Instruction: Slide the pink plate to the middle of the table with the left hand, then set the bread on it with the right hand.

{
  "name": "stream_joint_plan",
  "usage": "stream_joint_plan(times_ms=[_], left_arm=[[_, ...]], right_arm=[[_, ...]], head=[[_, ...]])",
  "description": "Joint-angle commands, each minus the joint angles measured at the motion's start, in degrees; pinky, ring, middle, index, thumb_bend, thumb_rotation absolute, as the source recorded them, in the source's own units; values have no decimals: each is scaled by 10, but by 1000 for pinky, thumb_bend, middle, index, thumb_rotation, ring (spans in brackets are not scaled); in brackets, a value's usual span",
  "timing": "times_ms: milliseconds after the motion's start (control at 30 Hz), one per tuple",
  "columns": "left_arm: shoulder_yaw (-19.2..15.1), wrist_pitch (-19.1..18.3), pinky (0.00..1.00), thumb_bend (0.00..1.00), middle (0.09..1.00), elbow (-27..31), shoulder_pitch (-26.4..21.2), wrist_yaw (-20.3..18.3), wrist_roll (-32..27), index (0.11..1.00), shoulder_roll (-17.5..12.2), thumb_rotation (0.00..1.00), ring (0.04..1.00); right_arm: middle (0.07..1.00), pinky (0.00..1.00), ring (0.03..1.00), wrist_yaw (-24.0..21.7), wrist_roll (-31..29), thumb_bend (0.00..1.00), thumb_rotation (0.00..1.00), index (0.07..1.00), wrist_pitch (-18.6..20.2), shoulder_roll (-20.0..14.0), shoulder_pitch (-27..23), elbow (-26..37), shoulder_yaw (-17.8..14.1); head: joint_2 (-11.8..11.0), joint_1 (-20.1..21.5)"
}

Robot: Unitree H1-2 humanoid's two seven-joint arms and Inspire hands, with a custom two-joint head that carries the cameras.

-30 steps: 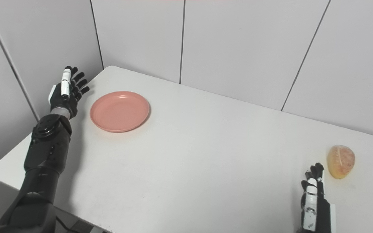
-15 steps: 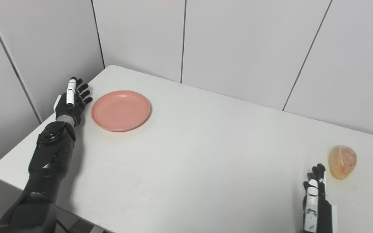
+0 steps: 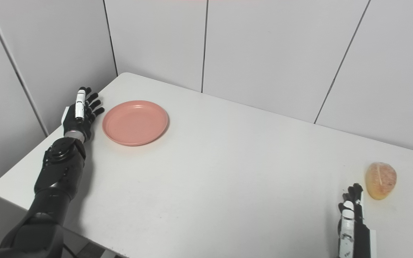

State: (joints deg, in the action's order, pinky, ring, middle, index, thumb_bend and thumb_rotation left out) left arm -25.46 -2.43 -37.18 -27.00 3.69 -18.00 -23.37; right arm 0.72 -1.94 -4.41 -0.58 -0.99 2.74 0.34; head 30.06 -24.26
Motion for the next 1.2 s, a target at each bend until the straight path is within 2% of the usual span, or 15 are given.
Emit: stream_joint_plan(times_ms=[0,100,267,500,633,767,933,1167], left_arm=[[10,0,896,344,905,-4,-23,-10,0,901,-2,1000,901],[14,0,895,355,895,-10,-27,-8,-3,884,7,996,895],[39,-1,906,375,907,-10,-26,-20,4,891,13,1000,912],[57,-15,912,354,914,4,-27,-22,-4,895,27,1000,918],[60,-24,893,345,897,7,-31,-25,-12,879,34,1000,900],[75,-22,895,358,899,0,-34,-44,-8,883,36,1000,899],[92,-19,901,347,907,-7,-37,-53,-3,890,45,1000,904],[117,-26,898,364,911,-13,-42,-64,4,901,60,1000,910]], right_arm=[[1000,1000,1000,-11,-9,128,1000,1000,-8,-4,2,1,-2],[1000,1000,1000,-10,-16,137,1000,1000,-6,-1,0,-2,-3],[1000,1000,1000,-9,-16,139,1000,1000,-6,-1,-1,-1,-2],[1000,1000,1000,-1,0,143,1000,1000,5,0,1,7,0],[1000,1000,1000,-3,-7,150,1000,1000,-7,6,0,-2,-2],[998,999,992,2,10,156,1000,999,-12,7,1,-3,1],[1000,1000,1000,3,3,153,1000,1000,-1,18,0,-1,1],[1000,1000,1000,0,1,148,1000,999,-9,23,-2,-8,4]], head=[[0,1],[2,2],[4,5],[7,10],[9,13],[12,17],[14,27],[17,38]])
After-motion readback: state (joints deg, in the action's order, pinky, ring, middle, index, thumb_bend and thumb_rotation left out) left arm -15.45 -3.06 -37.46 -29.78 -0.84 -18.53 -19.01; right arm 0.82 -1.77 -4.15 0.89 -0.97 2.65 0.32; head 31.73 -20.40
